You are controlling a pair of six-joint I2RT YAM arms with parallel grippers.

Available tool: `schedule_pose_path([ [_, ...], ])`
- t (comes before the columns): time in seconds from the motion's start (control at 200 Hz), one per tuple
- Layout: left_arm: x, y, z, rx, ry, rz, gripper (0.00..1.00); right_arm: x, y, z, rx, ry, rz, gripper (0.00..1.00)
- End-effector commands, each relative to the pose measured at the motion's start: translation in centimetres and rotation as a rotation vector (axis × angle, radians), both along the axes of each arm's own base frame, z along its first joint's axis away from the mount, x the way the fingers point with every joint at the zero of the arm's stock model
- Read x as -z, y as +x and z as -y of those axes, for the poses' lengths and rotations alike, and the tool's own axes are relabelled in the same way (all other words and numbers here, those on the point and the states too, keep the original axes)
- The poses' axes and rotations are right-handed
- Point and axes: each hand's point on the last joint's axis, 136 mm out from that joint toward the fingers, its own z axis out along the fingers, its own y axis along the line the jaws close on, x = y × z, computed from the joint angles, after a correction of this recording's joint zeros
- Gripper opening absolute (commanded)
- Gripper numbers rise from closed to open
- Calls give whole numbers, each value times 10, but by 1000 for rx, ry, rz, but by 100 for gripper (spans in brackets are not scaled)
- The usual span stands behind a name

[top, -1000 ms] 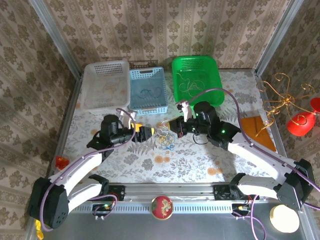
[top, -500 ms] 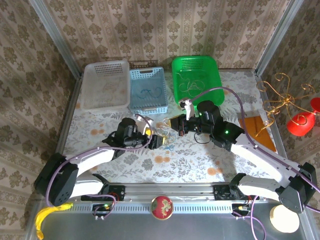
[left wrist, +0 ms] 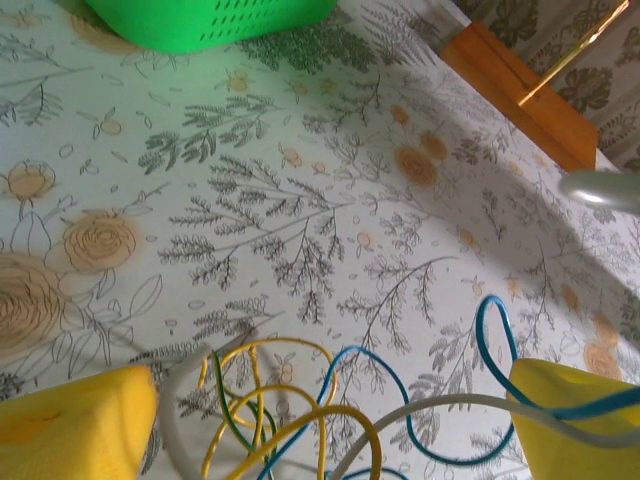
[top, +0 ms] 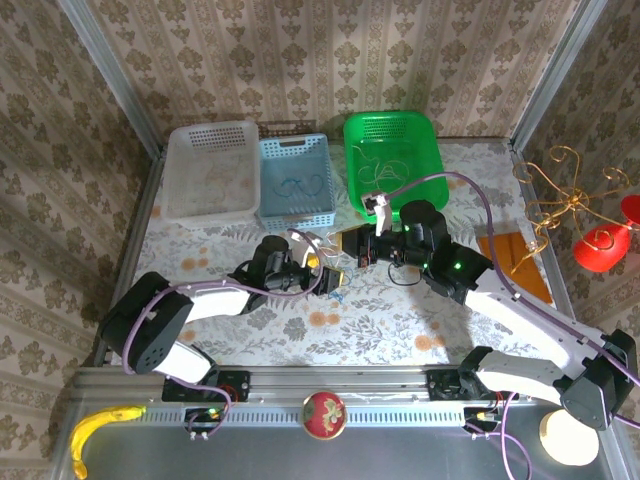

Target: Untangle the cables

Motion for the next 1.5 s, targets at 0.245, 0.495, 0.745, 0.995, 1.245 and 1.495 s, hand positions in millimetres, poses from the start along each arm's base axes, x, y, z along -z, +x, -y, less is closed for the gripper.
schedule_pose_path([
  [0.245,-27,17,10,-35,-77,88,30,-35,-4,1,-10,91,31,0],
  [0.495,-14,9,-2,-47,-53,59,3,-76,8,18,49,118,93,0],
  [0.745,0,0,-17,-61,-29,27,0,-132,26,40,110,196,154,0],
  [0.995,3,-2,-25,-73,-29,17,0,-164,30,46,117,234,203,0],
  [1.245,-1,-2,-27,-67,-33,12,4,-175,34,39,93,255,206,0],
  [1.495,3,-4,-30,-73,-28,-4,33,-203,36,38,85,265,253,0],
])
